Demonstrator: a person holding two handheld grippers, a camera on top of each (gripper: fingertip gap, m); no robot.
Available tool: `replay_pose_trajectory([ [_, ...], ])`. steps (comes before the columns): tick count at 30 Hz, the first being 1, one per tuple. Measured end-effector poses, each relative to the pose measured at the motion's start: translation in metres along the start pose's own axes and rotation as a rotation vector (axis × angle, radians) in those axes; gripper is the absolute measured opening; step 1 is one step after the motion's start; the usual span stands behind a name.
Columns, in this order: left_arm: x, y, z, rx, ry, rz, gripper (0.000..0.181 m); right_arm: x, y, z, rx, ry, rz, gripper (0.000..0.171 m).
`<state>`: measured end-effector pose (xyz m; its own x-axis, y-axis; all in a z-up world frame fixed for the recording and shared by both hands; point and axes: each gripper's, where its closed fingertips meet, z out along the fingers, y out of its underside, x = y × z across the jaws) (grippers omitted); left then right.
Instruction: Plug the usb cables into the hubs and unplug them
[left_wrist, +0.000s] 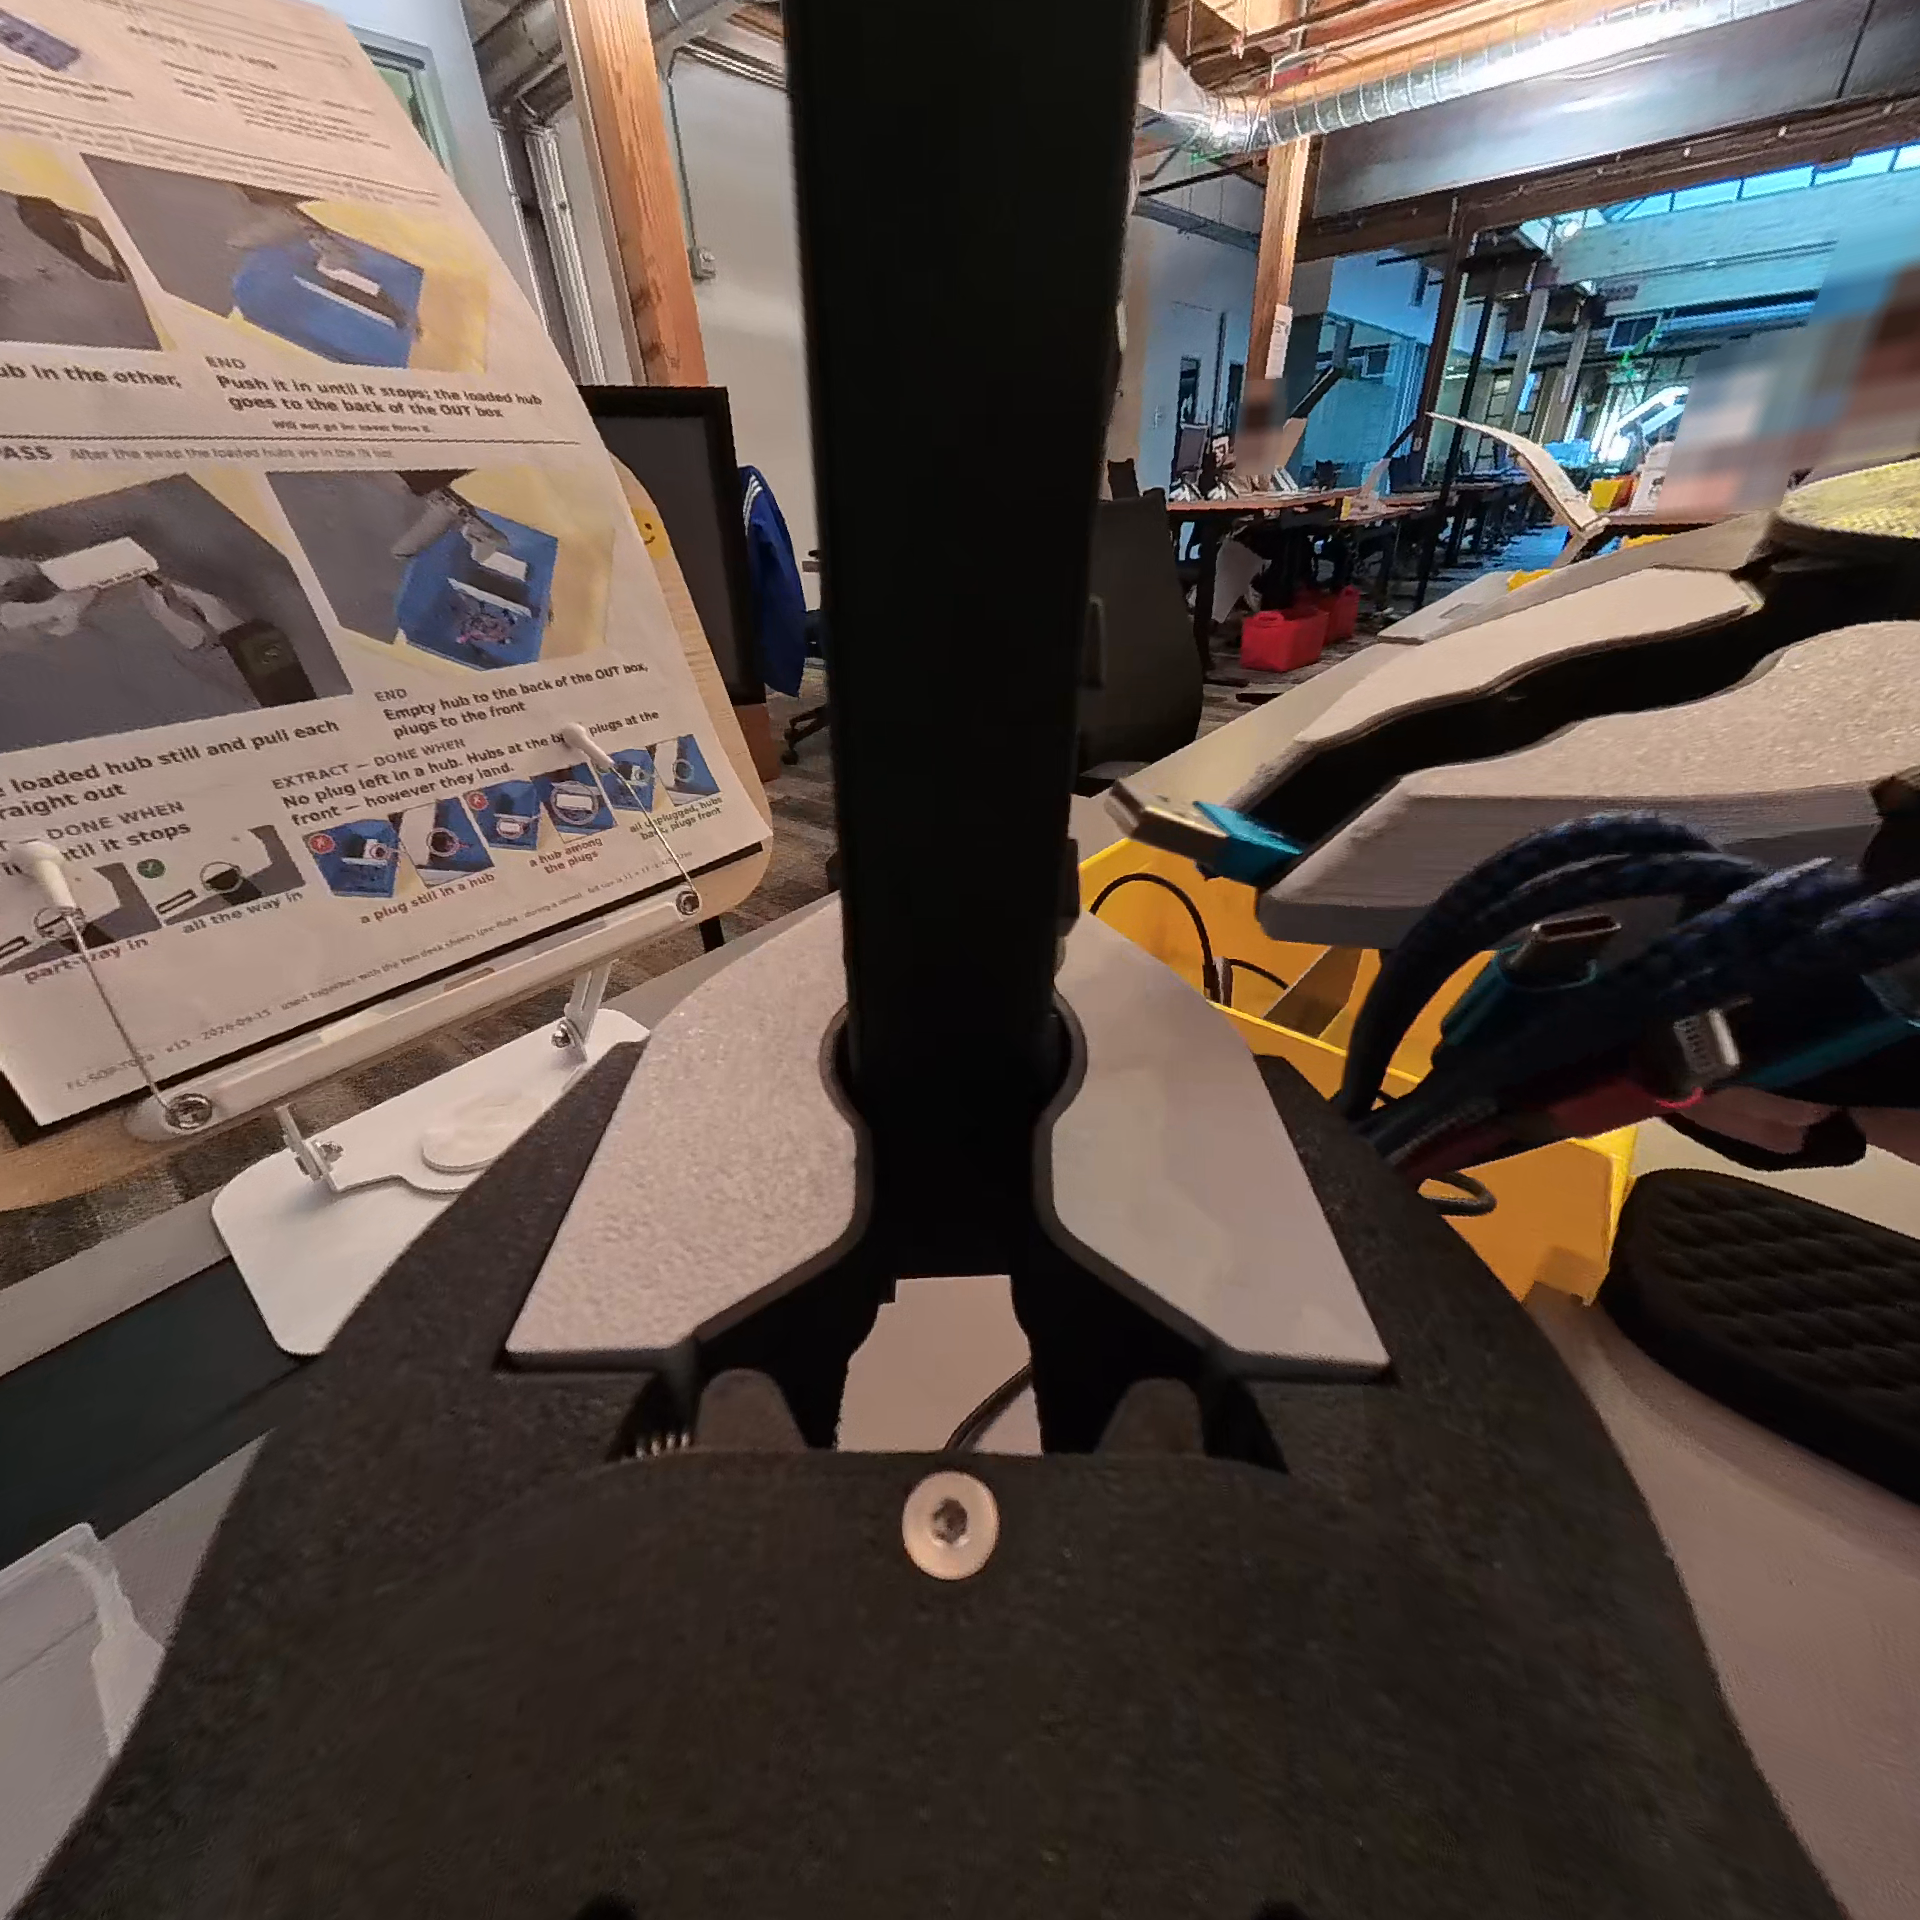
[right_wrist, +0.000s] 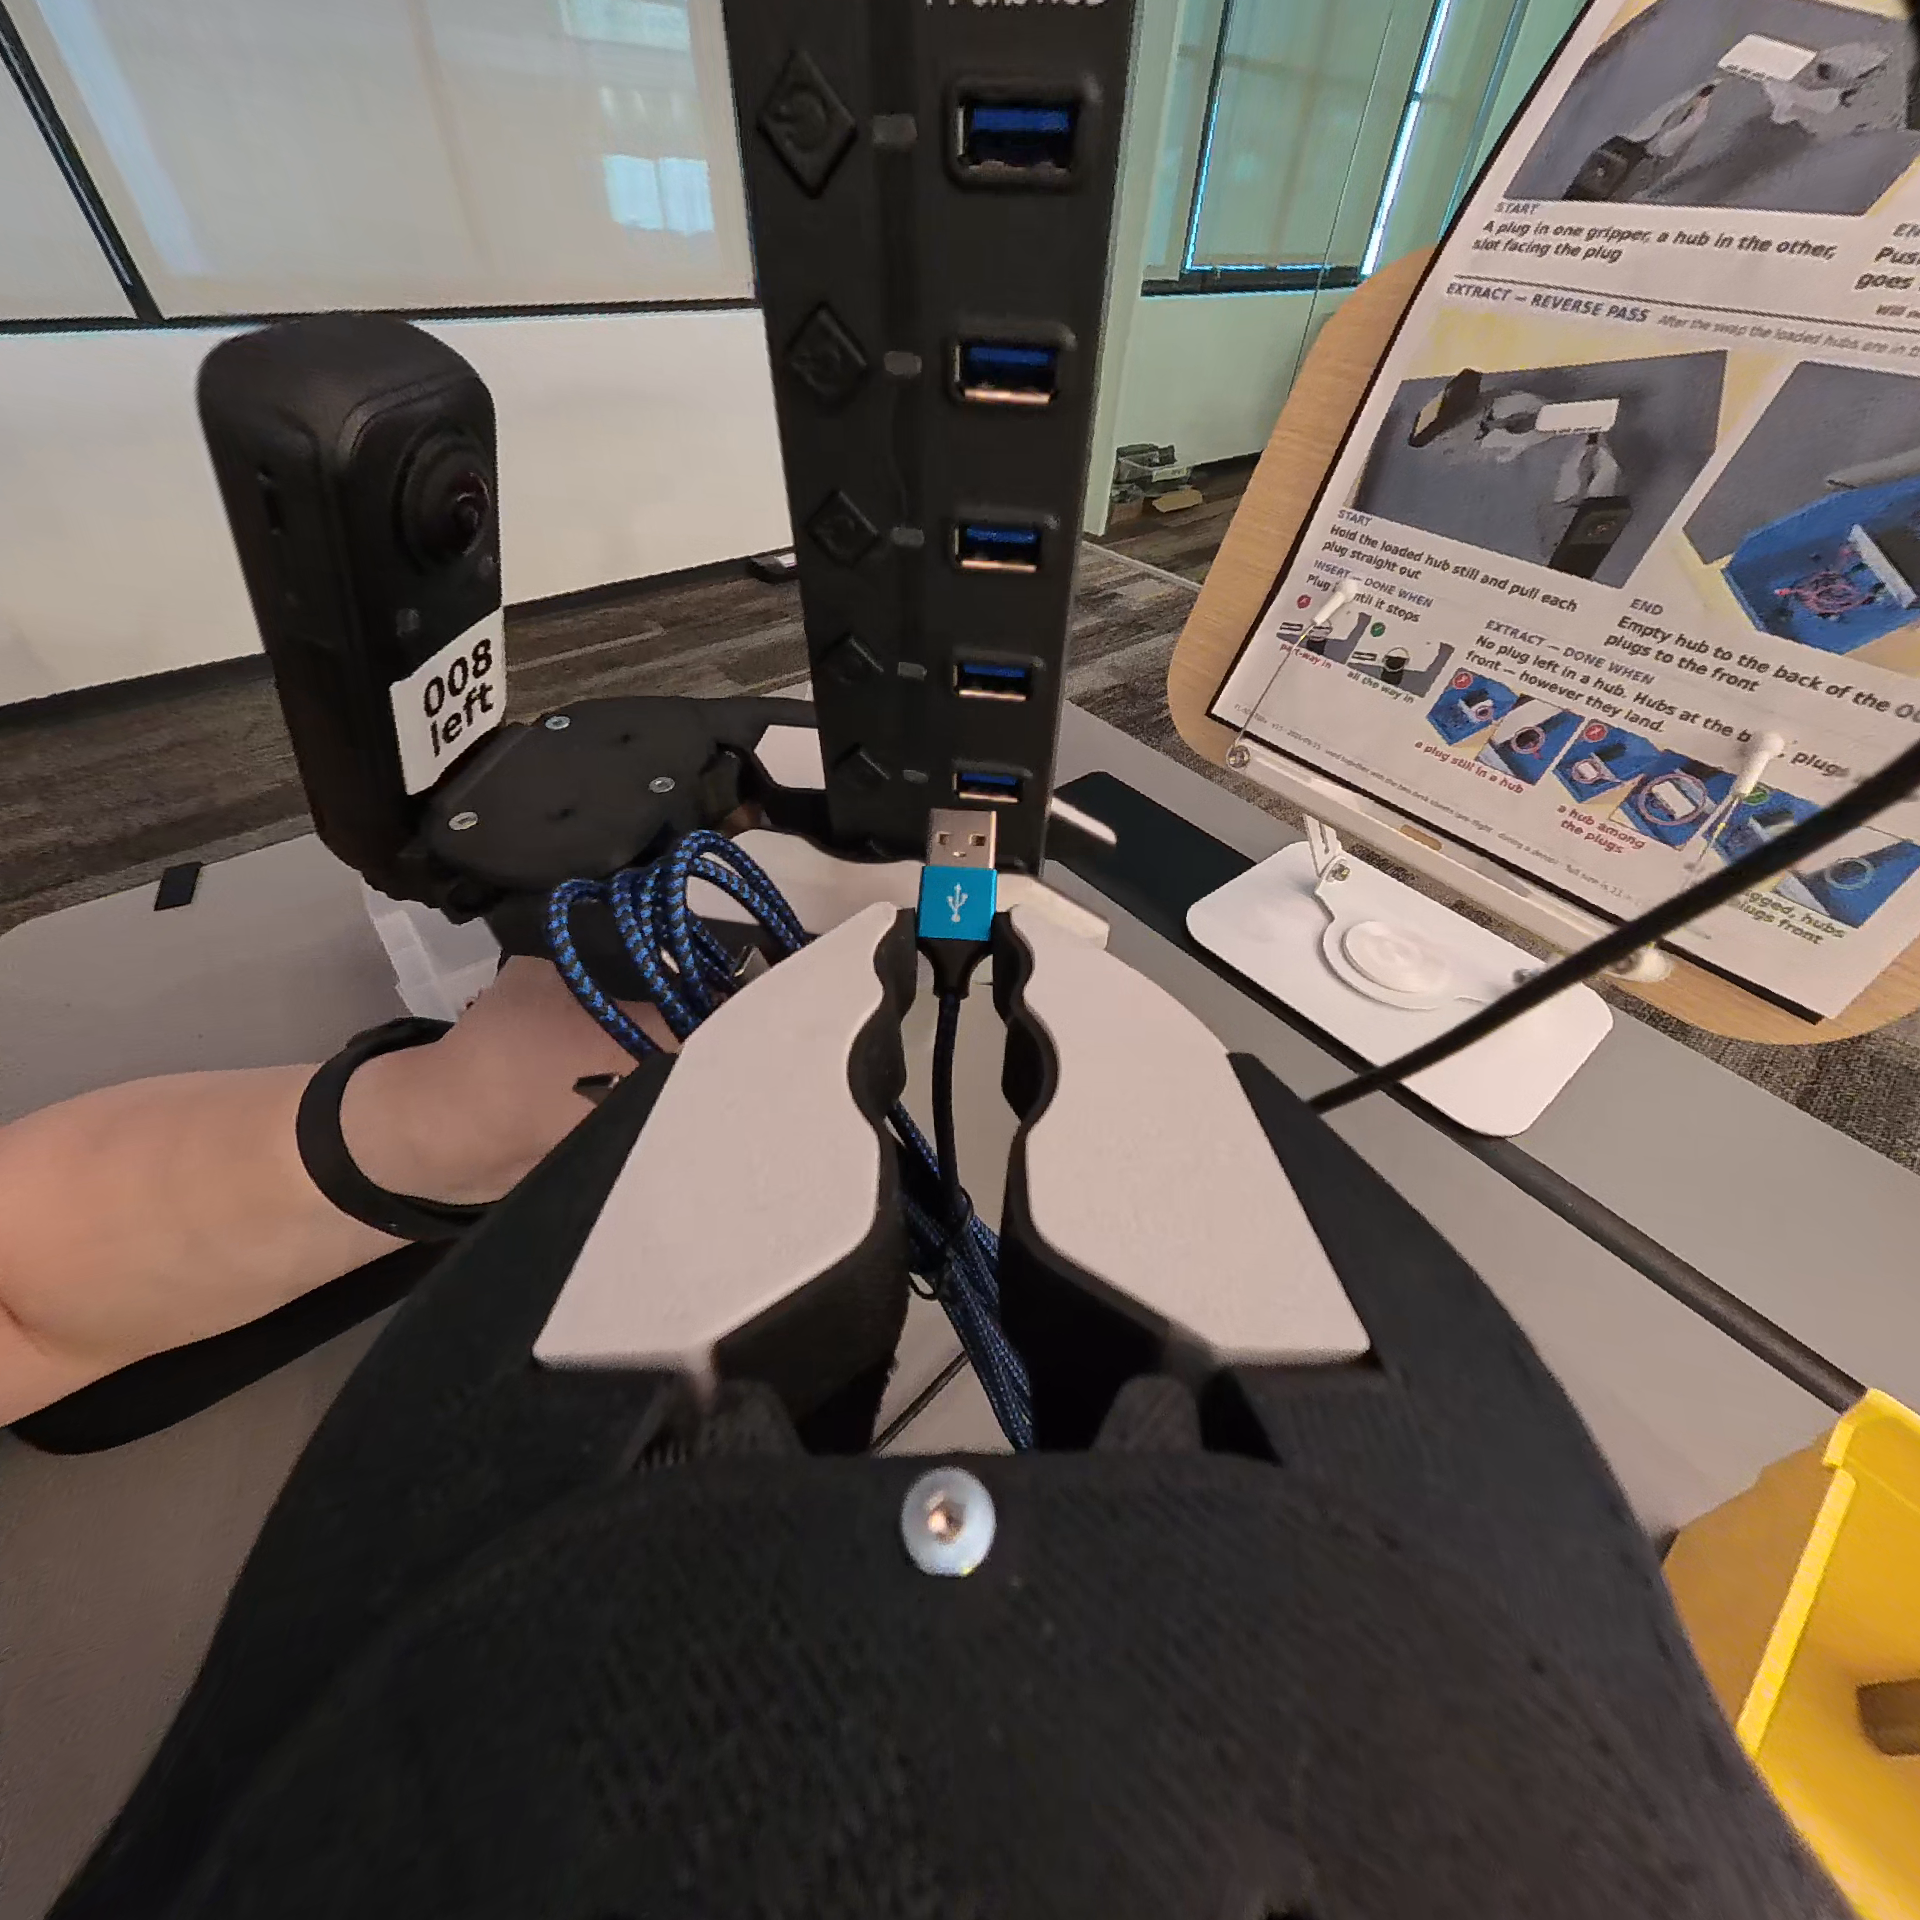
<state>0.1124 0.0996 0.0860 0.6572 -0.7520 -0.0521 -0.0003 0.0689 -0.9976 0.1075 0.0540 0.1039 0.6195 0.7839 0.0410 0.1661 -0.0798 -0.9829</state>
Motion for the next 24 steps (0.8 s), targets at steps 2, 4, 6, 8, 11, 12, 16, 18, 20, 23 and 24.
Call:
replay_pose_trajectory([
  [2,0.0011,0.0001,0.0003,-0.002,0.003,0.006,0.026,0.0015,0.0009,0.0003,-0.005,0.006,-0.001,0.015],
  [4,0.0008,0.0005,0.0003,-0.004,0.002,0.011,0.025,0.0032,0.0014,0.0004,-0.009,0.025,-0.015,0.015],
  [6,-0.0004,0.0007,0.0002,-0.004,0.001,0.01,0.026,0.003,0.0018,0.0005,-0.013,0.03,-0.021,0.015],
  [8,-0.0026,0.0012,0.0001,-0.006,-0.002,0.007,0.026,0.0039,0.0022,0.0005,-0.014,0.039,-0.027,0.015],
  [11,-0.0059,0.002,0.0,-0.01,-0.007,0.001,0.026,0.0062,0.0026,-0.0004,-0.015,0.054,-0.028,0.015],
  [12,-0.0069,0.002,-0.0001,-0.011,-0.007,0.001,0.026,0.0065,0.0031,-0.0005,-0.019,0.059,-0.03,0.015],
  [16,-0.0083,0.0024,-0.0002,-0.011,-0.006,0.001,0.026,0.0068,0.004,-0.0005,-0.026,0.075,-0.041,0.015],
  [18,-0.008,0.0032,0.0003,-0.015,-0.005,0.007,0.026,0.0073,0.004,-0.0007,-0.027,0.079,-0.037,0.015],
  [20,-0.0076,0.0043,0.001,-0.021,-0.002,0.01,0.026,0.0086,0.0044,-0.0011,-0.03,0.086,-0.038,0.015],
  [23,-0.0062,0.0056,0.0019,-0.025,0.007,0.008,0.026,0.0095,0.005,-0.0013,-0.034,0.091,-0.04,0.015],
  [24,-0.0061,0.0056,0.0019,-0.025,0.006,0.011,0.026,0.0095,0.0051,-0.0012,-0.035,0.091,-0.04,0.015],
])
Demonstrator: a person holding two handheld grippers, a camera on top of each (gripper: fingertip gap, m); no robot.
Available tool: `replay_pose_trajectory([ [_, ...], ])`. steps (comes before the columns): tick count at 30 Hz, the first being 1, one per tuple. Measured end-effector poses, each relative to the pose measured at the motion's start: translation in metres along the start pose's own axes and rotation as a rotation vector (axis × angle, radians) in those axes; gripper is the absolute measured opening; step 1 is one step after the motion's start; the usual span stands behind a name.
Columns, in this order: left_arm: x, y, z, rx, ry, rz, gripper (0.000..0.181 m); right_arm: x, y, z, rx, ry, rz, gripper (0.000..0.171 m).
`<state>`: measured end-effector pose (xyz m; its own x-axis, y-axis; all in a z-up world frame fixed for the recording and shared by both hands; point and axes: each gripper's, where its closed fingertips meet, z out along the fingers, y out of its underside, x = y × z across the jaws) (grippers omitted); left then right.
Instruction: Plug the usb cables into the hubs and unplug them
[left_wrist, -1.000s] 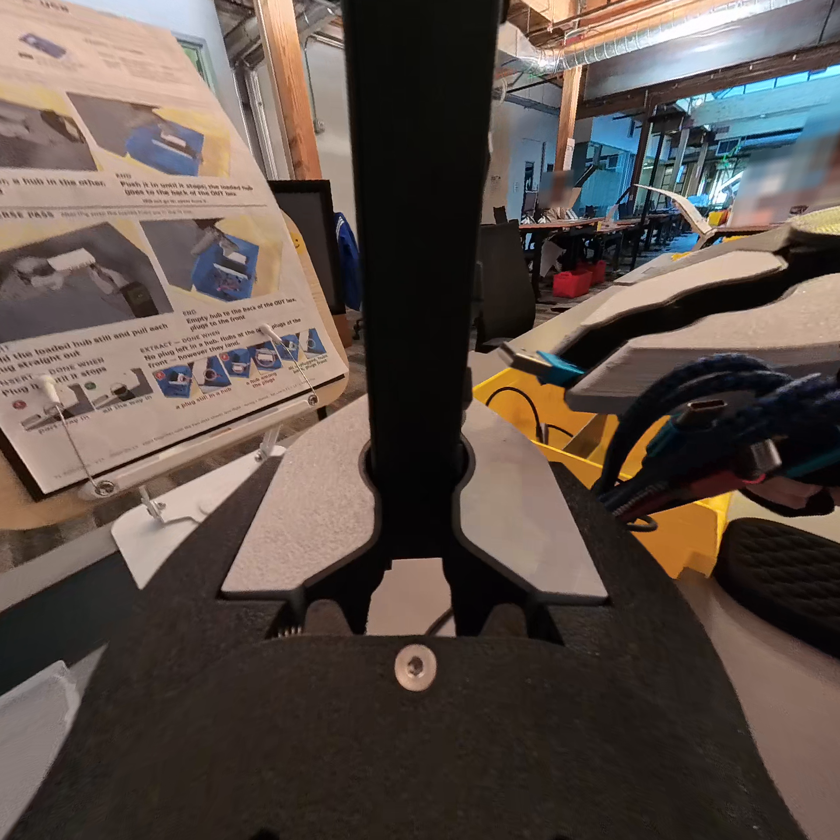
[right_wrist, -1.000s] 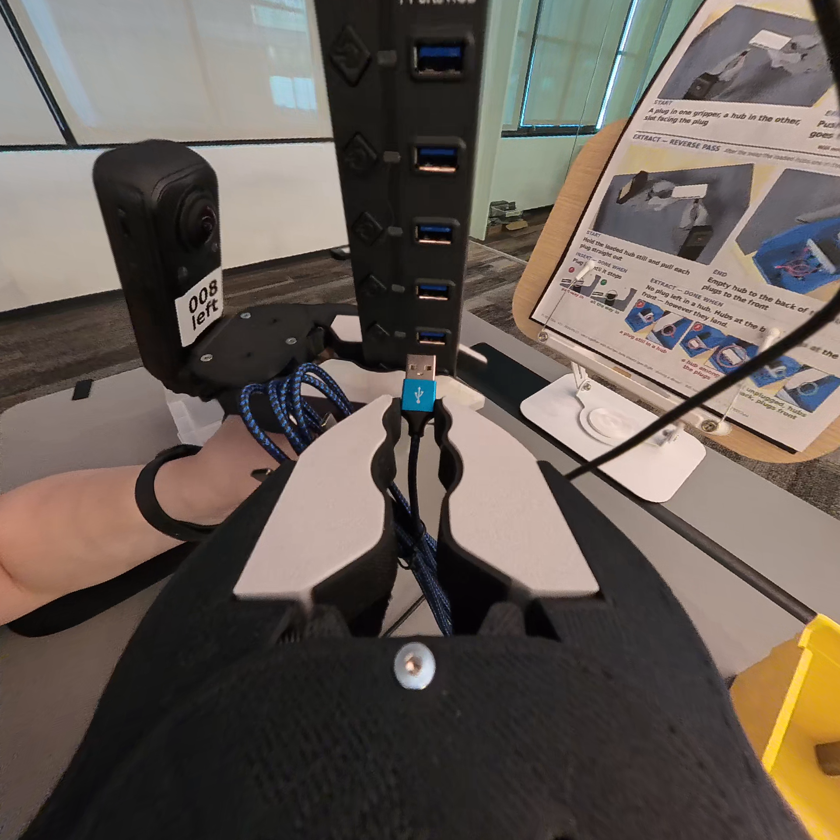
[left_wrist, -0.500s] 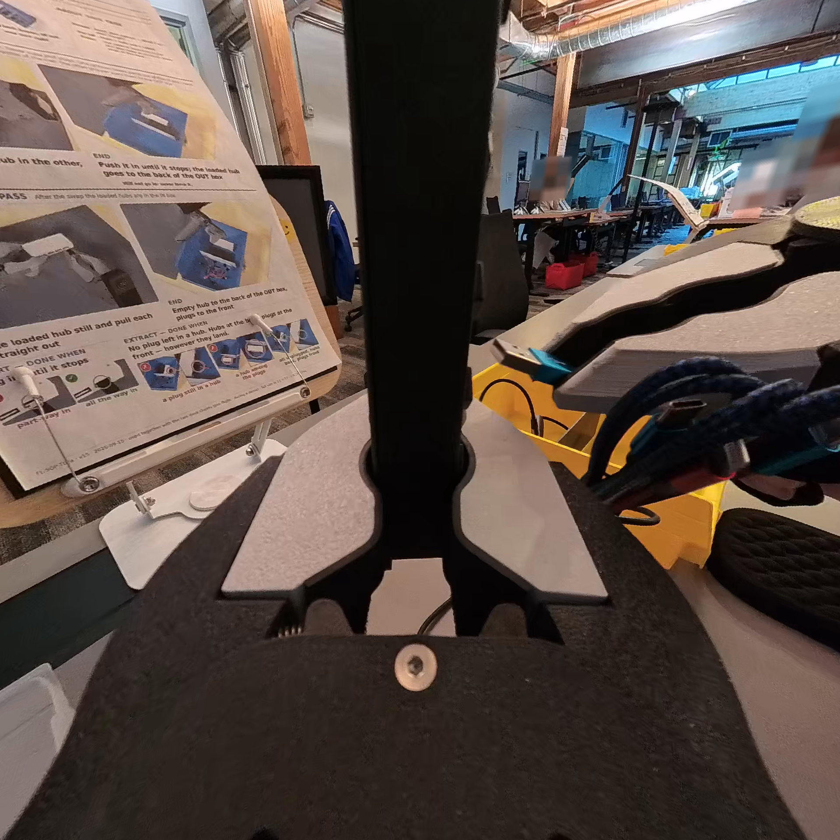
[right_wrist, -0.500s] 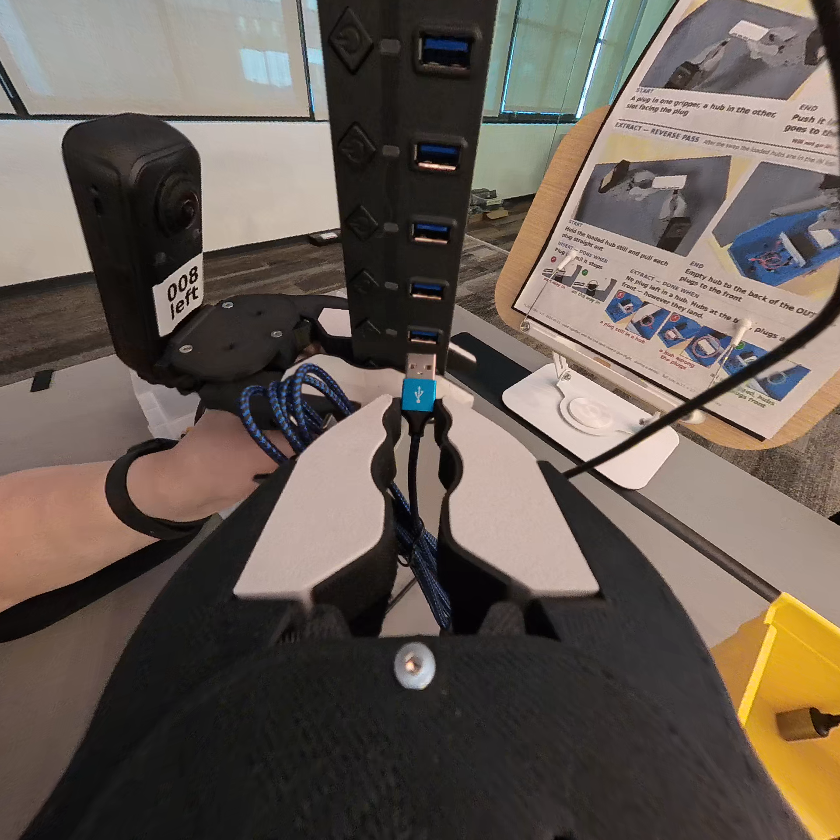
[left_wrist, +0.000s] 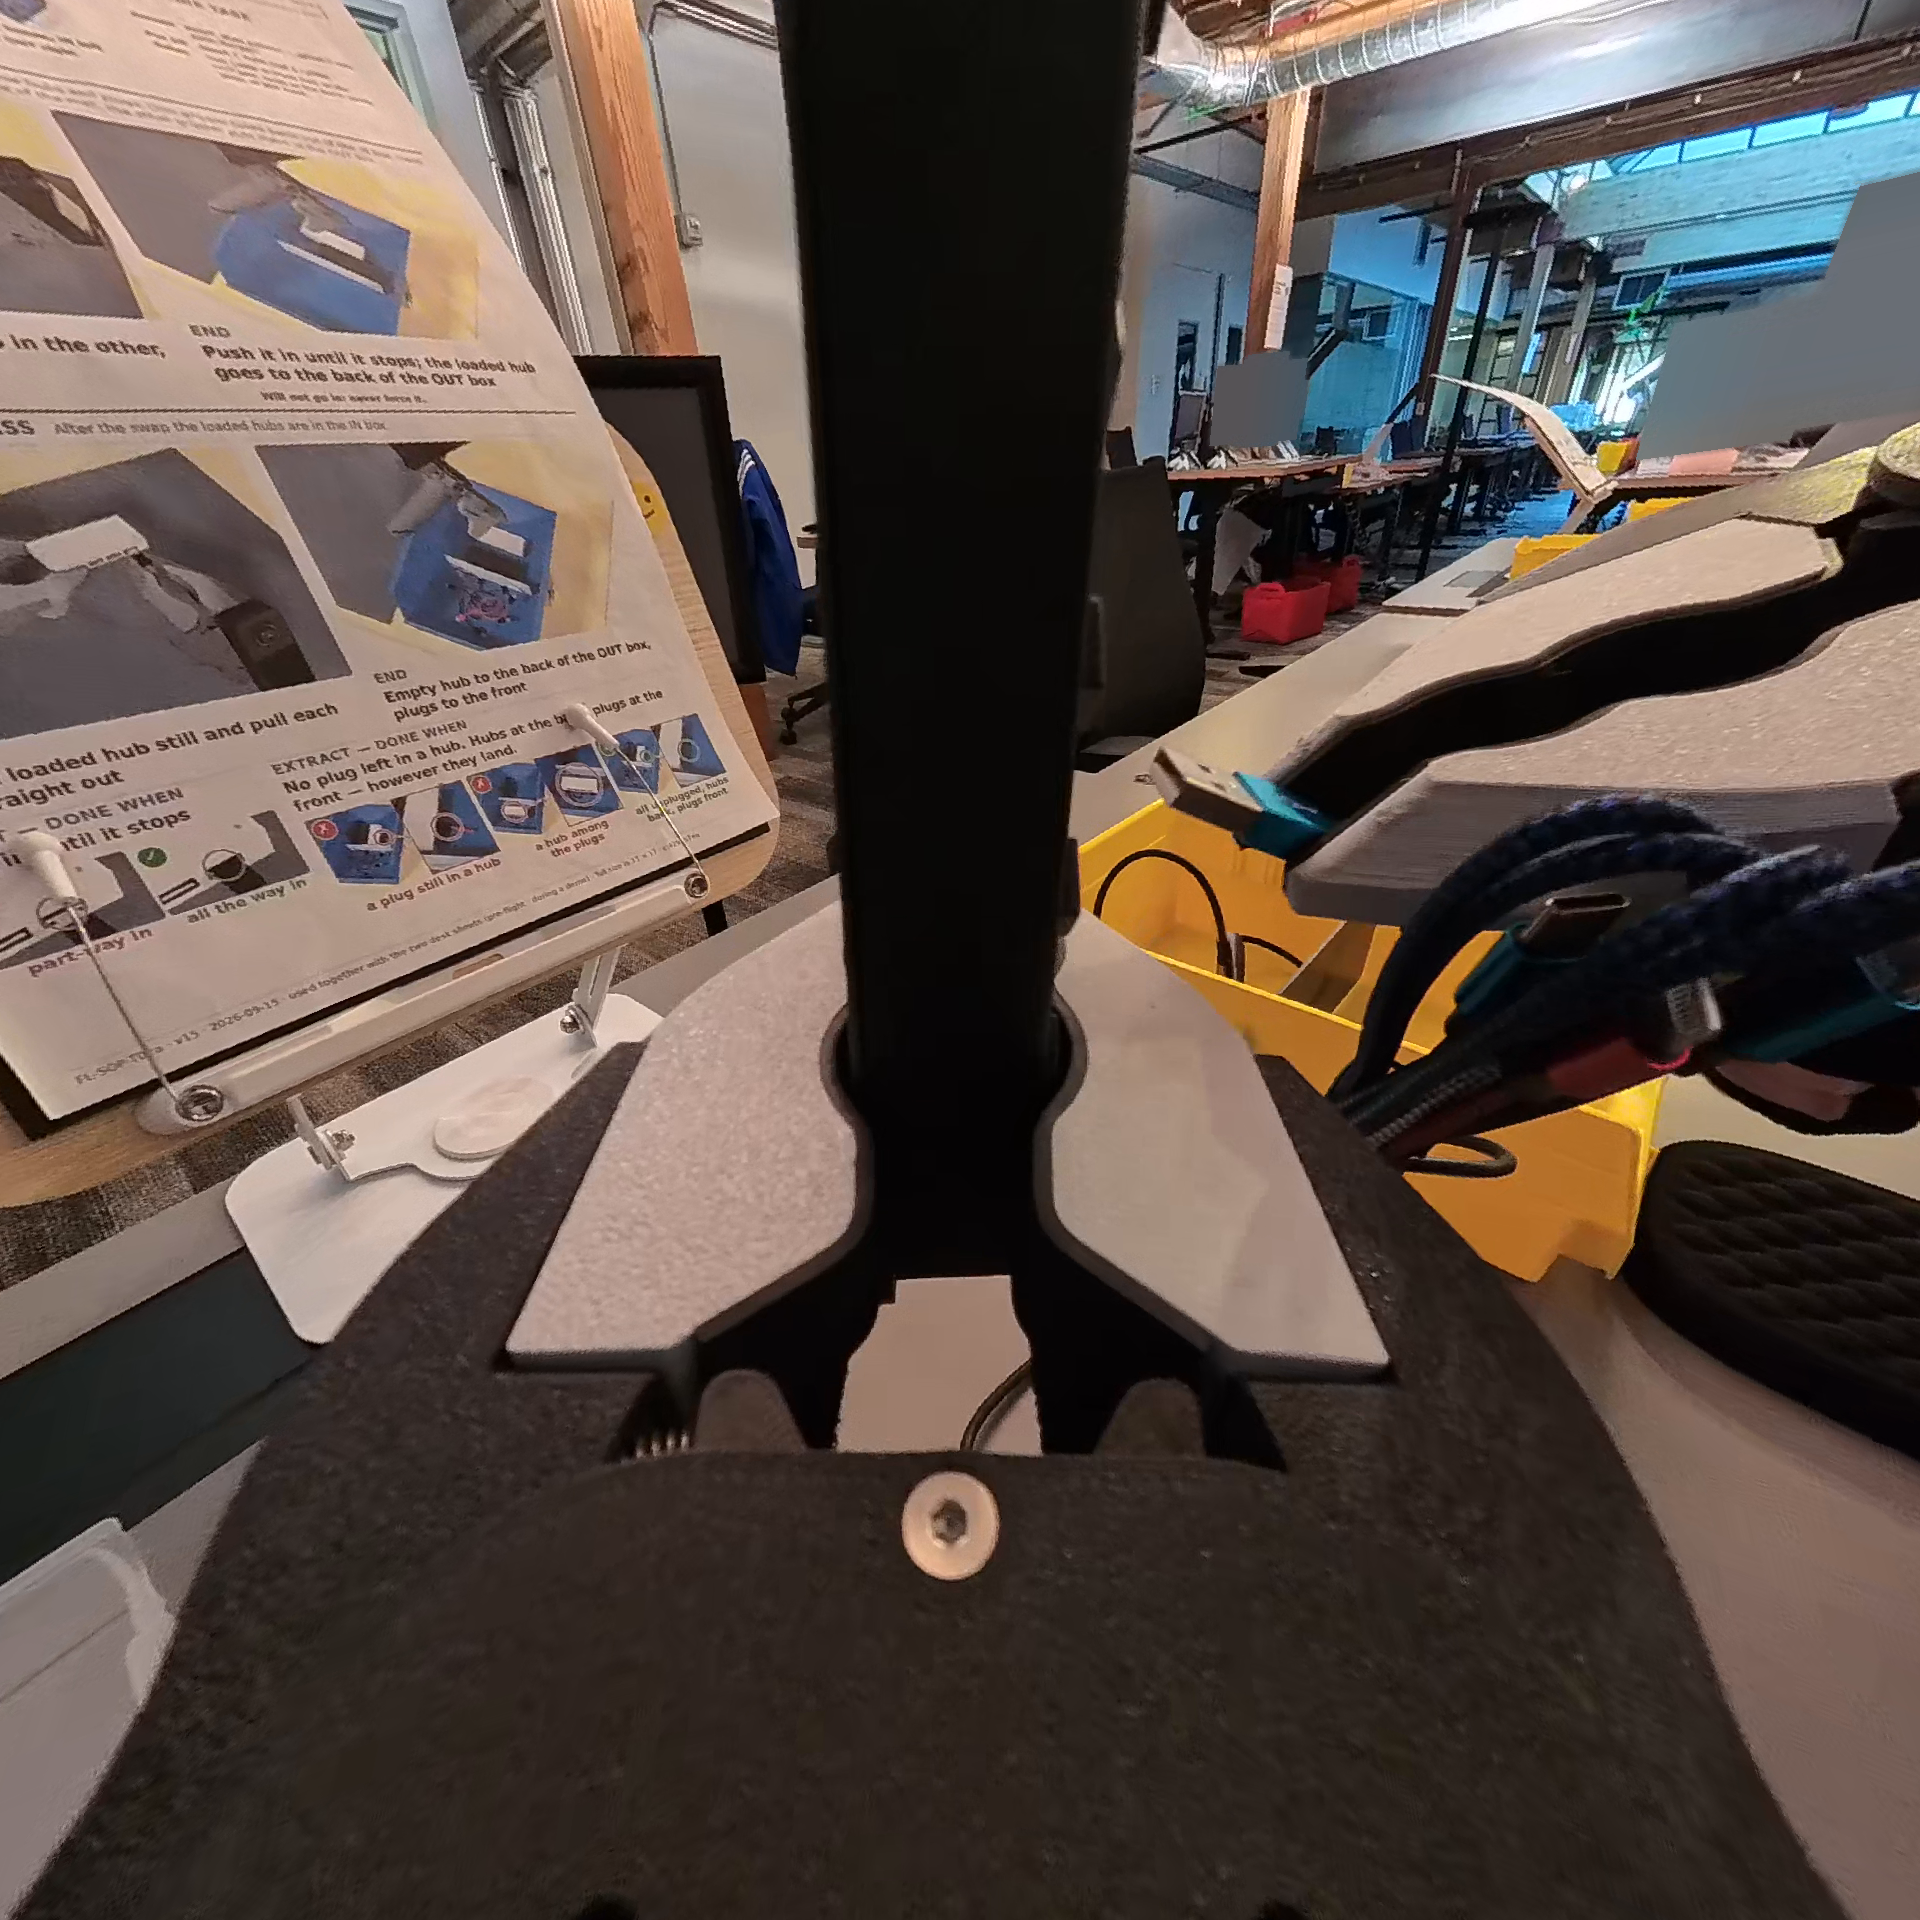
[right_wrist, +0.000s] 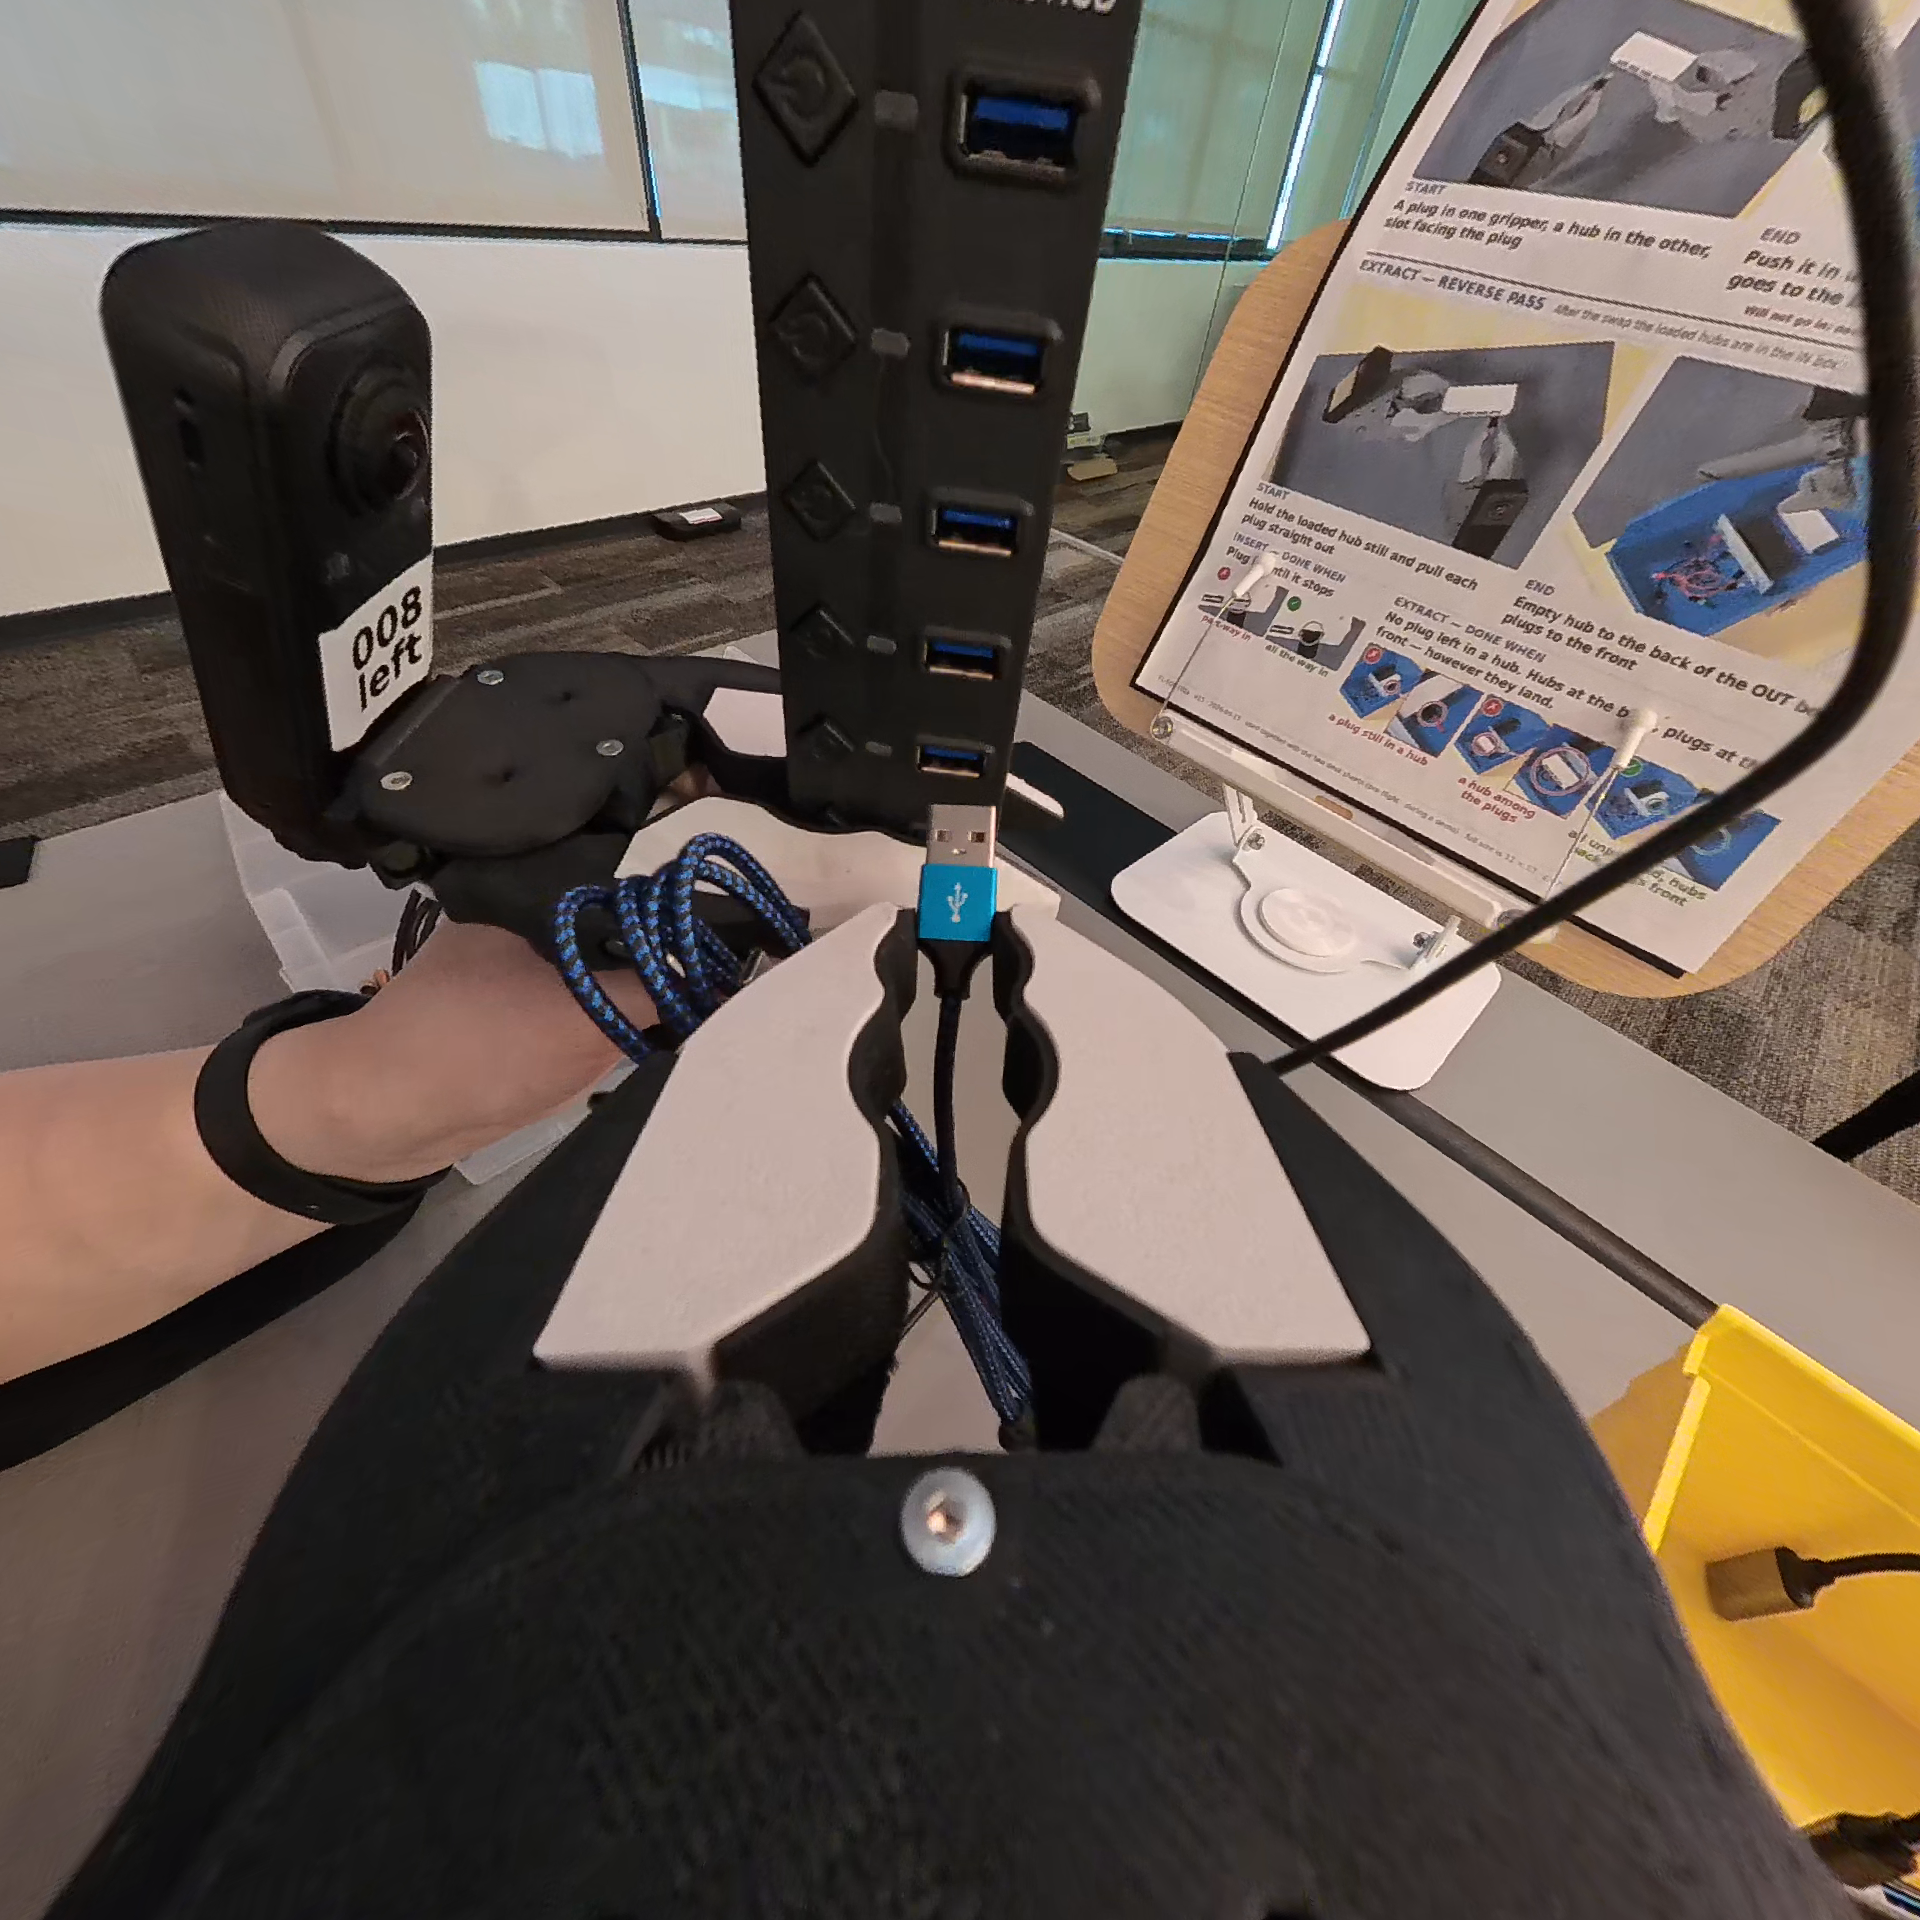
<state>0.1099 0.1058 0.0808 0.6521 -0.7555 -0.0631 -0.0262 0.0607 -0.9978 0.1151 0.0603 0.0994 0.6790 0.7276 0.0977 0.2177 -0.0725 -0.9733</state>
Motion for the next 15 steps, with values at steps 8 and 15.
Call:
replay_pose_trajectory([
  [8,0.0009,0.0002,0.0005,0.0,0.006,0.001,0.026,-0.0008,0.0,0.0001,-0.002,0.003,-0.012,0.015],
  [15,0.0037,-0.0008,0.0008,0.008,0.019,0.007,0.026,-0.0013,-0.0002,-0.0001,0.001,-0.005,-0.006,0.015],
])
